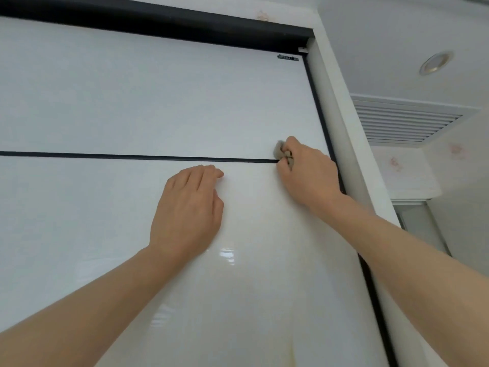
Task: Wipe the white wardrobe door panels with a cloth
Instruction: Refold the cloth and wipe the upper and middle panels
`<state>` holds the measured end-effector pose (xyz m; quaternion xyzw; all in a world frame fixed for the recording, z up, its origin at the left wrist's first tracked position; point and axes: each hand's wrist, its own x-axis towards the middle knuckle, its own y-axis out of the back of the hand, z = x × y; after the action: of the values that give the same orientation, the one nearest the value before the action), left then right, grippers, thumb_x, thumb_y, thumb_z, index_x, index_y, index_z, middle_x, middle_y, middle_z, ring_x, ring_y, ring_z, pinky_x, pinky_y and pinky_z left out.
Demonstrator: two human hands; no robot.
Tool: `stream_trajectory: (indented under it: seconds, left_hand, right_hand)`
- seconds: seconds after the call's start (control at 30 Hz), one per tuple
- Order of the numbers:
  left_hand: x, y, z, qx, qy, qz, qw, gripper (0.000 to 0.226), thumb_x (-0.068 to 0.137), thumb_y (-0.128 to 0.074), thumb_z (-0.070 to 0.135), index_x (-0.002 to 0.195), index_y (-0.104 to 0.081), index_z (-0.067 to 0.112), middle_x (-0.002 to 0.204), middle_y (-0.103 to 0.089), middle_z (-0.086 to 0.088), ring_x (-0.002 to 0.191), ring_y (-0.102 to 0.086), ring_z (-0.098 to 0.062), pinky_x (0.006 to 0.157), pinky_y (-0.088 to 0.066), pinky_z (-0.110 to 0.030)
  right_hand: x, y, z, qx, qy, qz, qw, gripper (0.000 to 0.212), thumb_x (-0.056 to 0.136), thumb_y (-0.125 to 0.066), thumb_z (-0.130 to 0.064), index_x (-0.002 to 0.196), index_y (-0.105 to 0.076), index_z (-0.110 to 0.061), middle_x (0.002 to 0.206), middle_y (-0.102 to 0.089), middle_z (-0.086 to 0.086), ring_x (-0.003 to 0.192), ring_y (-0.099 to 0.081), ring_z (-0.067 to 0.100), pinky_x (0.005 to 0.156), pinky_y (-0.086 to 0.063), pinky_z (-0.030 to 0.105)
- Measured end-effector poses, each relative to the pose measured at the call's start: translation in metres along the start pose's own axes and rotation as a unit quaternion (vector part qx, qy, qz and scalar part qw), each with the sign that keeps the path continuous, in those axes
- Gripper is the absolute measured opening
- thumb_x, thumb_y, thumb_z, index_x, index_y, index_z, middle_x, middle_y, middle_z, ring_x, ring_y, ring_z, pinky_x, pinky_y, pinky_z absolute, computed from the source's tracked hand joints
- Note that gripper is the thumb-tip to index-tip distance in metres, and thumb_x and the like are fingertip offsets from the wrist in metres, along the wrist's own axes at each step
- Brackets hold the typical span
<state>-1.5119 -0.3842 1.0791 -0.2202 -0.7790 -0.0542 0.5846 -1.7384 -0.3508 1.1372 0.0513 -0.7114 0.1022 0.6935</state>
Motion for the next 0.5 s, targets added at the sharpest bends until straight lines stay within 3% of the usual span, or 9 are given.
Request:
stream_trajectory:
  seconds: [0.13, 0.3, 0.37, 0.43, 0.5]
  left_hand:
    - [0.001, 0.001, -0.002, 0.02, -0.031, -0.015, 0.999, 0.043, 0.09, -0.042, 0.016, 0.13, -0.06, 0.013, 0.129, -0.062, -0.005, 0.119, -0.054, -0.031, 0.102, -0.037, -0.04]
    - [0.009, -0.003, -0.001, 0.075, -0.181, -0.07, 0.978, 0.054, 0.084, -0.04, 0.01, 0.132, -0.063, 0.018, 0.131, -0.064, -0.008, 0.115, -0.057, -0.032, 0.098, -0.036, -0.04]
    - [0.012, -0.003, 0.006, 0.097, -0.168, -0.08, 0.978, 0.05, 0.082, -0.042, 0.007, 0.124, -0.065, 0.02, 0.12, -0.065, -0.006, 0.103, -0.057, -0.032, 0.087, -0.04, -0.04]
    - [0.016, -0.003, 0.023, 0.081, -0.12, -0.072, 0.987, 0.037, 0.08, -0.046, 0.009, 0.109, -0.067, 0.016, 0.1, -0.063, -0.006, 0.087, -0.053, -0.031, 0.074, -0.042, -0.038]
    - [0.02, -0.005, 0.038, 0.046, -0.071, -0.054, 0.995, 0.022, 0.083, -0.048, 0.018, 0.095, -0.066, 0.011, 0.087, -0.057, -0.007, 0.079, -0.048, -0.03, 0.066, -0.04, -0.036]
  right_hand:
    - [-0.047, -0.01, -0.016, -0.008, 0.139, -0.031, 0.99, 0.023, 0.104, -0.041, -0.027, 0.124, -0.052, -0.024, 0.11, -0.06, 0.002, 0.096, -0.062, 0.029, 0.066, -0.045, 0.04]
    - [-0.154, 0.017, 0.006, 0.025, 0.298, -0.162, 0.94, 0.028, 0.085, -0.047, -0.03, 0.109, -0.058, -0.019, 0.102, -0.062, -0.002, 0.077, -0.062, 0.022, 0.043, -0.045, 0.032]
    - [-0.141, 0.022, 0.023, -0.044, 0.248, -0.135, 0.958, 0.028, 0.082, -0.045, -0.029, 0.108, -0.049, -0.02, 0.096, -0.058, 0.001, 0.075, -0.061, 0.025, 0.044, -0.039, 0.032]
    - [-0.09, 0.021, 0.037, -0.121, 0.1, -0.077, 0.985, 0.025, 0.092, -0.043, -0.02, 0.116, -0.043, -0.014, 0.105, -0.055, 0.009, 0.08, -0.058, 0.032, 0.056, -0.037, 0.036]
    - [-0.042, 0.024, 0.044, -0.093, -0.023, -0.107, 0.99, 0.024, 0.099, -0.04, -0.011, 0.122, -0.04, -0.005, 0.115, -0.052, 0.019, 0.081, -0.049, 0.034, 0.066, -0.035, 0.038]
